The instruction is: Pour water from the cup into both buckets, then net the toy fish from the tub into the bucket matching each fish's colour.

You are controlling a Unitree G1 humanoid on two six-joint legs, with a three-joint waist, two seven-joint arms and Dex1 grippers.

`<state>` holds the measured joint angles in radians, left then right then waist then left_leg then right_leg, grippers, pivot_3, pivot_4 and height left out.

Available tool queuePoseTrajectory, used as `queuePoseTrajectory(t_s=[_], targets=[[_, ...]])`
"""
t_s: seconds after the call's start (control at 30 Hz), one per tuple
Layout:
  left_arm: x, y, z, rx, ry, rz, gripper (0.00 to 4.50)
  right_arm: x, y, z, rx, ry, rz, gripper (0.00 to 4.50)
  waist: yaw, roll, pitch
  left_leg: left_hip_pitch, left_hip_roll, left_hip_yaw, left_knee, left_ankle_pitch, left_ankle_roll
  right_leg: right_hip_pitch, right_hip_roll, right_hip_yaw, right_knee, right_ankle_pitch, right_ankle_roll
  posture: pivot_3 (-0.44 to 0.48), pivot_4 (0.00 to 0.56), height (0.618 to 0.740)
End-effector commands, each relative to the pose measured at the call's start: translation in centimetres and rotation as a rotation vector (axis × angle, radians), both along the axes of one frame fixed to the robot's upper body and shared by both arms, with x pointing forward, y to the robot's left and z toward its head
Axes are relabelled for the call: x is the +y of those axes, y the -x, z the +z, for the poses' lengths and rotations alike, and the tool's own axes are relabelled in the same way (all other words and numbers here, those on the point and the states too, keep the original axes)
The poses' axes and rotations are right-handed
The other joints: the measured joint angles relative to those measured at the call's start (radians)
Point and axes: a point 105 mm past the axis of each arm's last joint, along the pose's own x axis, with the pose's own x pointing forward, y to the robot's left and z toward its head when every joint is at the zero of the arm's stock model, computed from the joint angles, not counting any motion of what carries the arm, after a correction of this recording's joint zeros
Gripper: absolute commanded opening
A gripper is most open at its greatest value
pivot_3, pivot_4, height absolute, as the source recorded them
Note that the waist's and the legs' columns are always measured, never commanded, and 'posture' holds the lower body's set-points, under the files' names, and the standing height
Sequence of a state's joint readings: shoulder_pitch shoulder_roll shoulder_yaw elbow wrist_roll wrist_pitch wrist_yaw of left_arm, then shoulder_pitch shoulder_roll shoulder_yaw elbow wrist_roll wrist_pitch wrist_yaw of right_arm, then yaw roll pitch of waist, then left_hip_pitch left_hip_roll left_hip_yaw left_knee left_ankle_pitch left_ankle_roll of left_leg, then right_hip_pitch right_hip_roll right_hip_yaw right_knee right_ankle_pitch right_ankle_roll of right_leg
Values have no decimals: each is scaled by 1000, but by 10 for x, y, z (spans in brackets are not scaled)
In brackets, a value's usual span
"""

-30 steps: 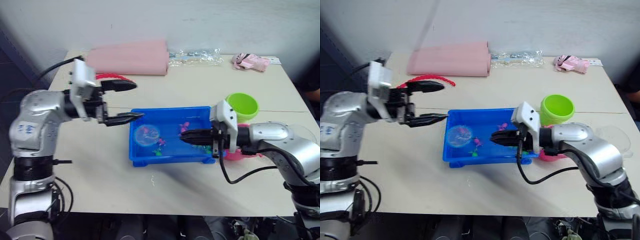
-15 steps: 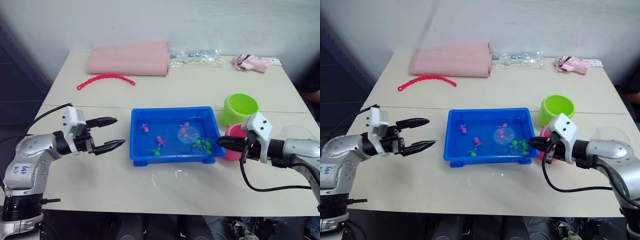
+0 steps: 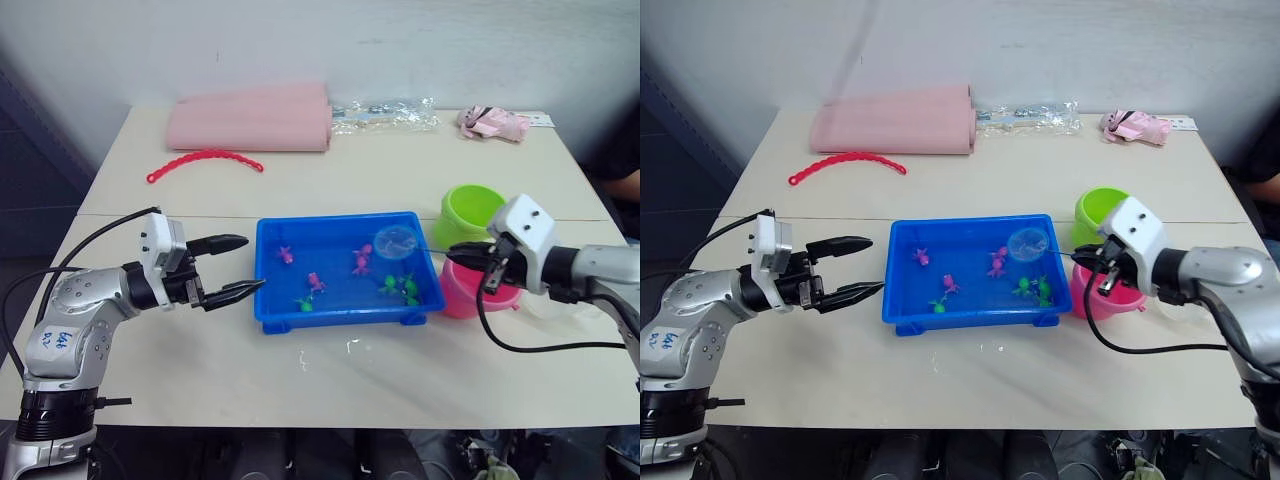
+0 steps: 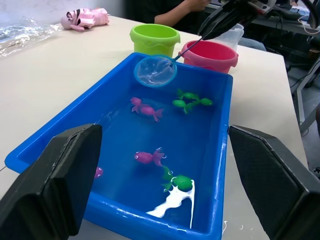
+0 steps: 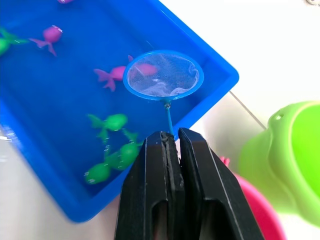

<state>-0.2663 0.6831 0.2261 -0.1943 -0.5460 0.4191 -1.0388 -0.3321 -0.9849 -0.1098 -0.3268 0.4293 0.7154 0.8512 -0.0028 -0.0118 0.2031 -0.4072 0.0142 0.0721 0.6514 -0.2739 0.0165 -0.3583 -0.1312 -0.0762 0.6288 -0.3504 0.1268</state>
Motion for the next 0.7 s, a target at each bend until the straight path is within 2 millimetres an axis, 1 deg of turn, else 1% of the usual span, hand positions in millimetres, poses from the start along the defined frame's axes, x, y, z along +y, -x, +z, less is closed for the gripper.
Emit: queuePoseTrajectory(t_s=[0.03, 0.2, 0.4, 0.47, 0.53, 0.7], targets=[[-12, 9, 11, -38, -6, -67, 4363, 11, -19, -1, -66, 229, 17, 0, 0, 0, 0, 0, 0, 0, 0, 0, 0, 0, 0, 0, 0, 0, 0, 0, 150, 740], [-15, 11, 14, -45, -11, -77, 4363, 16, -31, 0, -102, 322, 8, 0, 0, 0, 0, 0, 0, 1, 0, 0, 0, -1, 0, 0, 0, 0, 0, 0, 150, 740], [-16, 12, 16, -46, -12, -77, 4363, 27, -34, -3, -106, 384, 38, 0, 0, 0, 0, -1, 0, 1, 0, 0, 0, -1, 0, 1, 0, 0, 0, 0, 150, 740], [-17, 12, 16, -46, -11, -75, 4363, 30, -33, -6, -87, 378, 45, 0, 0, 0, 0, 0, 0, 1, 0, 0, 0, -1, 0, 1, 0, 0, 0, 0, 150, 740], [-17, 13, 15, -46, -10, -74, 4363, 36, -34, -7, -76, 330, 42, 0, -1, 0, 0, 0, 0, 1, 0, 0, -1, -1, 0, 1, 0, 0, 0, 0, 150, 740], [-18, 13, 15, -46, -8, -72, 4363, 43, -37, -10, -60, 229, 16, 0, 0, 0, 0, 0, 0, 1, 0, 0, -1, -1, 0, 1, 0, 0, 0, 0, 150, 740]])
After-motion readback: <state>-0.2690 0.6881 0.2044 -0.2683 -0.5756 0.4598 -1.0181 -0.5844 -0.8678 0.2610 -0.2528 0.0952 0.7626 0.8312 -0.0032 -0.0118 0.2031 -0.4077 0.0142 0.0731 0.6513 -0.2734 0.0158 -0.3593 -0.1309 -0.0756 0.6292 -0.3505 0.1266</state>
